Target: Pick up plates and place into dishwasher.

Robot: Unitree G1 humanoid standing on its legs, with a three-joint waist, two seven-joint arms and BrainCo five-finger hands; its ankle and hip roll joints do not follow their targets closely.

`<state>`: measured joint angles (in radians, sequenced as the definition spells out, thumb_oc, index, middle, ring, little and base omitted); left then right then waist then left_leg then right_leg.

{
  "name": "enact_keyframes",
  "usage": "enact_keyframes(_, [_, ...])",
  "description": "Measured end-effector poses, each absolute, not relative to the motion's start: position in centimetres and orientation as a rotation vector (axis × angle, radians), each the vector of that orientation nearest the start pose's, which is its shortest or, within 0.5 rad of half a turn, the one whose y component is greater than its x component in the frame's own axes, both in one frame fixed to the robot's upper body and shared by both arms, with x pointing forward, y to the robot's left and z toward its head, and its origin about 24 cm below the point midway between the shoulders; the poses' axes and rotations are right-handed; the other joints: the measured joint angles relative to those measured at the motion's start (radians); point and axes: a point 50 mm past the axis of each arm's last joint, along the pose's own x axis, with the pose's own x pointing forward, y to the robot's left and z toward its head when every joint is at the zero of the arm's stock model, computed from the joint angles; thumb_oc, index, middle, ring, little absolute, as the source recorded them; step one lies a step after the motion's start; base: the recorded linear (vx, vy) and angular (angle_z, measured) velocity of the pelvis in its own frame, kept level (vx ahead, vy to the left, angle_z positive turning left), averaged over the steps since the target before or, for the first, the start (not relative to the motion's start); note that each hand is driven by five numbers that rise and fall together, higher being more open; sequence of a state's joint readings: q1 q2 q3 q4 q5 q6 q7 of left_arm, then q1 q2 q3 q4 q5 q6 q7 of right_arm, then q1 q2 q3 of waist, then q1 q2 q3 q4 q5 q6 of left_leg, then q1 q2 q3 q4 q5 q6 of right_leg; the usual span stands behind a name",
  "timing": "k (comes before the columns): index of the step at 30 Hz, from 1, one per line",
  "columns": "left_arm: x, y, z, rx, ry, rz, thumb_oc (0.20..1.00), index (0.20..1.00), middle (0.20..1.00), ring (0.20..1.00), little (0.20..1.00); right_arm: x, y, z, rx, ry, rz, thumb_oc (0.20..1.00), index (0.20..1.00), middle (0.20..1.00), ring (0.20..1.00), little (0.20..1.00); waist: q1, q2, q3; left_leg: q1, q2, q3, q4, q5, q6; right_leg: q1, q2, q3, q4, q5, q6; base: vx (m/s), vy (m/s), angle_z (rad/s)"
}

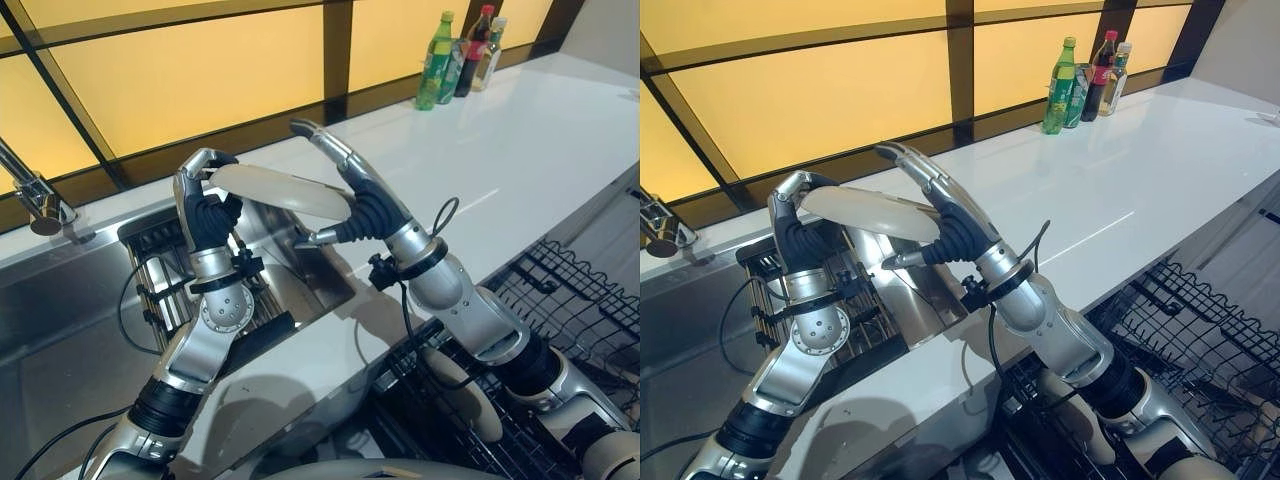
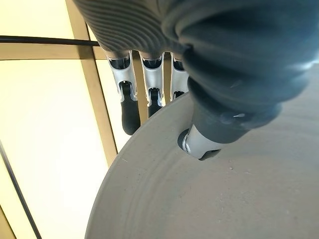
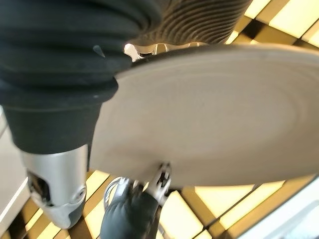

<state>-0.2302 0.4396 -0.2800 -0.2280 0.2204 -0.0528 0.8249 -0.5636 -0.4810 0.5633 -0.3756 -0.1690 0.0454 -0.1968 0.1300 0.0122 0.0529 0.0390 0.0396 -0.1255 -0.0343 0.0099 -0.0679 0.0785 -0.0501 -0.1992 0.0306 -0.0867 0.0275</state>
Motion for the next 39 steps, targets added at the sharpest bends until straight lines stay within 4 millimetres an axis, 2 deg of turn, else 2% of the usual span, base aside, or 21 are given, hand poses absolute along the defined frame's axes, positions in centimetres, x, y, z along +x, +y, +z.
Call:
enact_keyframes(3, [26.1, 16.2, 16.0, 0.391, -0.698, 0.463, 0.2, 0.2, 0.2, 0.2, 0.2, 25.8, -5.6, 22.0, -0.605, -0.861, 0.396, 1.0, 1.0, 1.0, 1.0, 1.0, 0.001, 0.004, -0.001, 0.0, 0.0, -0.003, -0.001, 0.0, 0.0, 0.002, 0.0, -0.002, 0.0, 0.0, 0.0, 0.02, 0.021, 0.02])
enact_keyframes(4, [26.1, 16.2, 16.0, 0.391, -0.698, 0.463, 0.2, 0.2, 0.2, 0.2, 0.2, 25.8, -5.7, 22.0, -0.612, -0.859, 0.392, 0.542, 0.542, 0.542, 0.542, 0.542, 0.002, 0.005, -0.002, 0.001, 0.0, -0.005, -0.001, 0.0, 0.0, 0.003, 0.0, -0.004, -0.001, 0.0, 0.0, 0.03, 0.009, 0.06])
enact_keyframes(5, [26.1, 16.2, 16.0, 0.391, -0.698, 0.463, 0.2, 0.2, 0.2, 0.2, 0.2, 25.9, -5.7, 22.0, -0.62, -0.852, 0.39, 0.225, 0.225, 0.225, 0.225, 0.225, 0.003, 0.006, -0.002, 0.0, -0.001, -0.009, -0.001, 0.0, 0.0, 0.004, 0.0, -0.006, -0.001, 0.0, 0.0, 0.03, 0.005, 0.06])
enact_keyframes(6, [26.1, 16.3, 16.0, 0.391, -0.697, 0.464, 0.2, 0.2, 0.2, 0.2, 0.2, 26.0, -5.7, 21.9, -0.625, -0.843, 0.387, 0.2, 0.2, 0.2, 0.2, 0.2, 0.004, 0.007, -0.002, 0.0, -0.002, -0.011, -0.001, 0.0, 0.0, 0.005, 0.0, -0.008, -0.001, 0.0, 0.0, 0.02, -0.001, 0.05])
enact_keyframes(15, [26.1, 15.9, 15.8, 0.399, -0.689, 0.431, 0.2, 0.2, 0.2, 0.2, 0.2, 26.7, -6.2, 21.4, -0.697, -0.75, 0.403, 0.2, 0.2, 0.2, 0.2, 0.2, 0.003, 0.008, -0.003, -0.001, -0.003, -0.015, -0.001, 0.0, -0.001, 0.006, 0.0, -0.012, -0.001, -0.001, 0.002, 0.0, 0.0, 0.0])
enact_keyframes(27, [26.2, 15.7, 15.6, 0.405, -0.667, 0.424, 0.2, 0.2, 0.2, 0.2, 0.2, 26.9, -6.4, 21.4, -0.737, -0.725, 0.417, 0.2, 0.2, 0.2, 0.2, 0.2, 0.002, 0.006, -0.003, 0.003, -0.003, -0.017, 0.0, 0.001, -0.001, 0.014, 0.001, -0.015, -0.002, -0.001, 0.002, 0.0, -0.002, 0.0])
enact_keyframes(28, [26.2, 15.7, 15.6, 0.405, -0.667, 0.424, 0.545, 0.545, 0.545, 0.545, 0.545, 26.9, -6.4, 21.4, -0.737, -0.725, 0.416, 0.2, 0.2, 0.2, 0.2, 0.2, 0.002, 0.006, -0.003, 0.003, -0.003, -0.017, 0.0, 0.001, -0.001, 0.014, 0.001, -0.015, -0.002, -0.001, 0.002, 0.0, -0.031, 0.01])
enact_keyframes(29, [26.2, 15.7, 15.6, 0.405, -0.666, 0.425, 1.0, 1.0, 1.0, 1.0, 1.0, 27.0, -6.4, 21.4, -0.737, -0.724, 0.415, 0.2, 0.2, 0.2, 0.2, 0.2, 0.002, 0.006, -0.003, 0.003, -0.003, -0.017, 0.0, 0.001, -0.001, 0.014, 0.0, -0.015, -0.002, -0.001, 0.002, 0.0, -0.033, 0.0])
enact_keyframes(33, [26.3, 16.3, 15.7, 0.413, -0.663, 0.452, 1.0, 1.0, 1.0, 1.0, 1.0, 27.3, -7.5, 21.3, -0.763, -0.704, 0.387, 0.2, 0.2, 0.2, 0.2, 0.2, -0.002, 0.004, -0.003, 0.004, -0.003, -0.017, 0.0, 0.001, -0.001, 0.014, 0.0, -0.015, -0.002, -0.001, 0.002, 0.0, -0.048, 0.01])
enact_keyframes(37, [26.2, 17.0, 15.9, 0.433, -0.678, 0.478, 1.0, 1.0, 1.0, 1.0, 1.0, 27.2, -9.7, 20.7, -0.801, -0.692, 0.327, 0.2, 0.2, 0.2, 0.2, 0.2, -0.007, 0.001, -0.002, 0.004, -0.003, -0.015, -0.001, 0.001, -0.001, 0.015, 0.001, 0.0, -0.005, -0.001, 0.002, 0.01, -0.071, 0.01])
enact_keyframes(39, [26.1, 18.3, 16.1, 0.439, -0.673, 0.539, 1.0, 1.0, 1.0, 1.0, 1.0, 27.3, -12.0, 20.5, -0.843, -0.667, 0.24, 0.2, 0.2, 0.2, 0.2, 0.2, -0.013, -0.001, -0.001, 0.005, -0.002, -0.011, -0.004, 0.001, -0.001, 0.014, 0.001, 0.002, -0.005, -0.001, 0.002, 0.0, -0.078, -0.04])
